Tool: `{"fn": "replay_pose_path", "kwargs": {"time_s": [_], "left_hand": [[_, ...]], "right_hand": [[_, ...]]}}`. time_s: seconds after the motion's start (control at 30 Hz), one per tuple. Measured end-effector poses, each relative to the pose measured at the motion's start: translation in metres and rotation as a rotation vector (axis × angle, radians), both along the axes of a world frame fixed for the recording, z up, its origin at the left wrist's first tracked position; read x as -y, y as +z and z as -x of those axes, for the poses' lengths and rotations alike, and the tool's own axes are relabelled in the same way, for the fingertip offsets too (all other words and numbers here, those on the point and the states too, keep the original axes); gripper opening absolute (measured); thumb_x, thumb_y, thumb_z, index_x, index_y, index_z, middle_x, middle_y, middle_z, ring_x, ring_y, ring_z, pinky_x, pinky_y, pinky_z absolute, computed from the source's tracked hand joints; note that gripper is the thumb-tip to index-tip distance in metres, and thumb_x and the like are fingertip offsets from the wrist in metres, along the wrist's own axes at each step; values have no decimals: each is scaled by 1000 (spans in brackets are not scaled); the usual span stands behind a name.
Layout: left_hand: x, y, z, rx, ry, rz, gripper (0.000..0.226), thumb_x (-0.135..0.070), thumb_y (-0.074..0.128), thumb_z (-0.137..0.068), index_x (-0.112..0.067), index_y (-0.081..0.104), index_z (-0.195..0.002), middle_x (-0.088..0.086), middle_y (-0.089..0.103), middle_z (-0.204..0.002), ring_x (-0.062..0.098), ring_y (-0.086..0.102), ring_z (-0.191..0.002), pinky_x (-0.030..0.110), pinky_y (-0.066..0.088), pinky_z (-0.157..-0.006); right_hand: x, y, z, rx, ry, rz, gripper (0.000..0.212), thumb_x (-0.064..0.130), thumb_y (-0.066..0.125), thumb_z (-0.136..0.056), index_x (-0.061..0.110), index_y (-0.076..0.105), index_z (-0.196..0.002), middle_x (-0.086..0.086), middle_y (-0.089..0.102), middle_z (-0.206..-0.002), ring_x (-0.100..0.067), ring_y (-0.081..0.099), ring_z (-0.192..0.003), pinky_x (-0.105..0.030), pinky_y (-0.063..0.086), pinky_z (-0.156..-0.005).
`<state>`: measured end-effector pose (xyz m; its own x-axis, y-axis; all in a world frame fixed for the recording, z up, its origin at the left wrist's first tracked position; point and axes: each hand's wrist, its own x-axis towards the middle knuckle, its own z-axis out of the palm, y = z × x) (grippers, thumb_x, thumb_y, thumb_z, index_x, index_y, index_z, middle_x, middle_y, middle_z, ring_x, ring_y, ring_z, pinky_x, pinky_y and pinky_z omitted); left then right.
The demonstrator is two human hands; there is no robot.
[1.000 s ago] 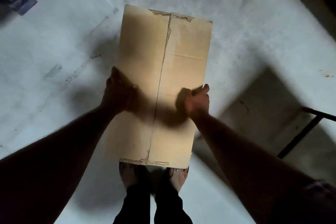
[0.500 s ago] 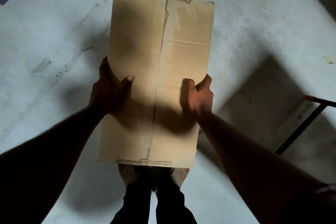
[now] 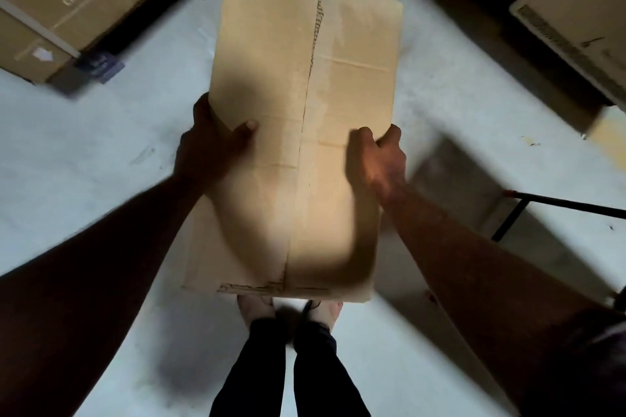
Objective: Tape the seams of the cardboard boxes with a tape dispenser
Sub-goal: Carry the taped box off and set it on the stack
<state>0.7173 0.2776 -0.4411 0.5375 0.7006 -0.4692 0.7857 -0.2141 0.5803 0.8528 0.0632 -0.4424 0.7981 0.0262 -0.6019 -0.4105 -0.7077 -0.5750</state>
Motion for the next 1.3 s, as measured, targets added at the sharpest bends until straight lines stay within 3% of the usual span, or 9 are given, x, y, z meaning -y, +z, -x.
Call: {"fn": "replay_pose_path", "kwargs": {"time_s": [0.3,0.5,0.8,1.0,1.3], "left_hand": [[46,194,23,119,23,-26,85,-67,64,-85,-29,27,-151,9,53,-142,36,52,-127,43,43,-104],[93,302,52,185,41,-48,95,-80,60,-67,-33,37,-146,1,60,-135,29,57,-123,47,46,-106],[159,415,107,186,-67,-150,81,-72,62,-81,-28,41,-145,2,59,-138,31,56,-124,45,46,-104],[205,460,141,225,-84,-216,80,-74,62,-80,-28,43,-142,2,60,-136,31,58,-120,44,48,-100],[308,507,138,298,-200,-170,92,-86,59,-66,-29,52,-138,1,63,-133,30,59,-119,44,48,-102]], "right_hand": [[48,211,16,45,32,-36,52,49,47,-98,13,41,-135,-10,56,-112,-31,50,-94,-34,37,-82],[99,317,45,47,18,-78,56,49,47,-98,14,39,-141,-12,57,-136,-36,57,-117,-39,47,-95],[176,415,105,71,-17,-142,58,48,46,-98,12,40,-143,-12,55,-140,-34,55,-122,-39,47,-102],[225,464,143,131,-56,-216,57,49,50,-92,14,52,-137,-7,64,-127,-29,62,-110,-31,46,-83],[347,522,164,191,-160,-225,57,47,53,-86,10,60,-129,-9,66,-125,-30,65,-110,-34,50,-89]]}}
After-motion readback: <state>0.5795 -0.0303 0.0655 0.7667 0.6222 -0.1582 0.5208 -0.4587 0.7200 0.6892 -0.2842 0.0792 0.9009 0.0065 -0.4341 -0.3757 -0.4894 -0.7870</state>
